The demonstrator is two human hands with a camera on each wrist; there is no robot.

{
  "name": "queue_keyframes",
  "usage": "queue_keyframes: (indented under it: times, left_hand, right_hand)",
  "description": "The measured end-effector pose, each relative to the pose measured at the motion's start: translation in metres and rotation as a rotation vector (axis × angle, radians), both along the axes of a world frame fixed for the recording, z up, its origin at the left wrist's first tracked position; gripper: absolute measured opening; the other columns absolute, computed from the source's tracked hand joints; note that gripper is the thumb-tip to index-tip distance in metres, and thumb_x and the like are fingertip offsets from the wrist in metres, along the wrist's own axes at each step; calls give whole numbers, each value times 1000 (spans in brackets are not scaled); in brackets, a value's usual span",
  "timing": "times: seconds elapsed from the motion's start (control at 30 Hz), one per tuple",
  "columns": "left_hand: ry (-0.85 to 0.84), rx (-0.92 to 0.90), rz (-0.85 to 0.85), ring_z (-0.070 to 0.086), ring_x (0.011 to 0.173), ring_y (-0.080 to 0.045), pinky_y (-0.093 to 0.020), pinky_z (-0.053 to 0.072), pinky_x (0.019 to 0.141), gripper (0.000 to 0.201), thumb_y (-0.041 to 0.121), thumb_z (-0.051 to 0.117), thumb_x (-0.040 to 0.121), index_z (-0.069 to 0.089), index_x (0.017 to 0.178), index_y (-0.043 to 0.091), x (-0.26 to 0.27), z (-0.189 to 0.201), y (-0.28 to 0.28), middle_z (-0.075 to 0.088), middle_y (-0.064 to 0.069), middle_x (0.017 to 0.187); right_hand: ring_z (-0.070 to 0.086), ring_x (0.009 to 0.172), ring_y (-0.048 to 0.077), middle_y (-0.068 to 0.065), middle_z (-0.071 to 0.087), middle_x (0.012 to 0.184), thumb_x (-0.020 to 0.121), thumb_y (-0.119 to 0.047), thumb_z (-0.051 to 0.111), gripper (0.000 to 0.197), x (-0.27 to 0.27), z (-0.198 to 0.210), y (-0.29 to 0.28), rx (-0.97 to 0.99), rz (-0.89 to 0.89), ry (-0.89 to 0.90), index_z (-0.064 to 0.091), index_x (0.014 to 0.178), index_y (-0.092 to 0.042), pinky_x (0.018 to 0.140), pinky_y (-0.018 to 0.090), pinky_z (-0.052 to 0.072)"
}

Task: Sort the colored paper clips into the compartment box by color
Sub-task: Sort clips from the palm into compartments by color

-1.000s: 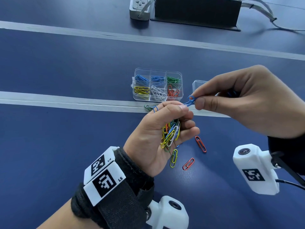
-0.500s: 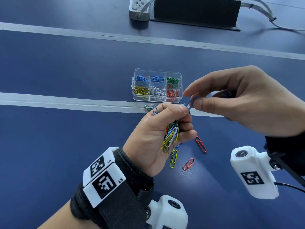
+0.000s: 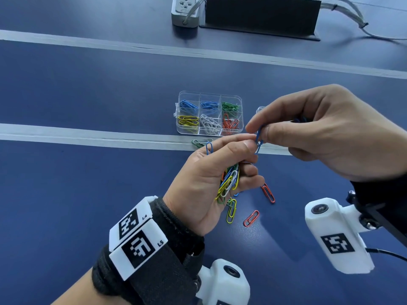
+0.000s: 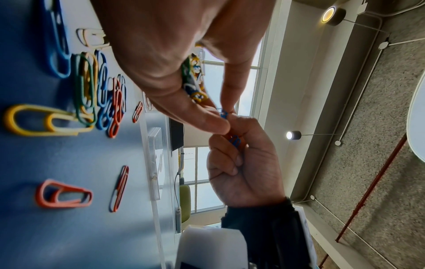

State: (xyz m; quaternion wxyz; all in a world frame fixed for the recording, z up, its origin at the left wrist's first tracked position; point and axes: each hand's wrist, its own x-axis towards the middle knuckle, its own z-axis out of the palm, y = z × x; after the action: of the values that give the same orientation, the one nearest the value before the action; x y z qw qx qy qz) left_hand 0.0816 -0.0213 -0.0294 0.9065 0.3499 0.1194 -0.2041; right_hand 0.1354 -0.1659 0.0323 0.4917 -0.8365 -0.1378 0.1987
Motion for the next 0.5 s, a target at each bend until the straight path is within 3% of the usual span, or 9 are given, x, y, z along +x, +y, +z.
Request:
queue_keyframes:
  times: [0.13,0.27,0.37,0.5]
  left_hand:
    - [-26,66,2,50,48,-10,-20,49,46,9,16,63,68,64,75,10,-1,1,-1,52,-1,59]
    - [-54,88,6,49,47,-10,-20,48,43,5,14,65,72,63,73,10,0,0,-2,51,0,58]
    - [-63,80,24,49,46,-10,-20,46,42,9,12,63,76,62,67,12,0,-2,-3,48,1,57]
    - [-82,95,48,47,44,-10,-20,44,40,24,10,58,84,59,60,14,0,-2,-3,46,1,56]
  right_hand:
    - [25,40,8,-11,47,43,78,-8,64,20,1,1,0,-8,-31,-65,76,74,-25,37,15,21]
    - [26,42,9,-9,53,50,76,-10,69,19,1,2,0,14,-22,-60,76,77,-27,37,16,22]
    - [27,46,19,-8,57,54,78,-7,68,19,0,3,1,50,-19,-24,76,78,-25,40,20,19]
    - [30,42,9,-9,61,61,73,-11,72,16,-2,3,2,97,-4,1,74,83,-24,38,17,22]
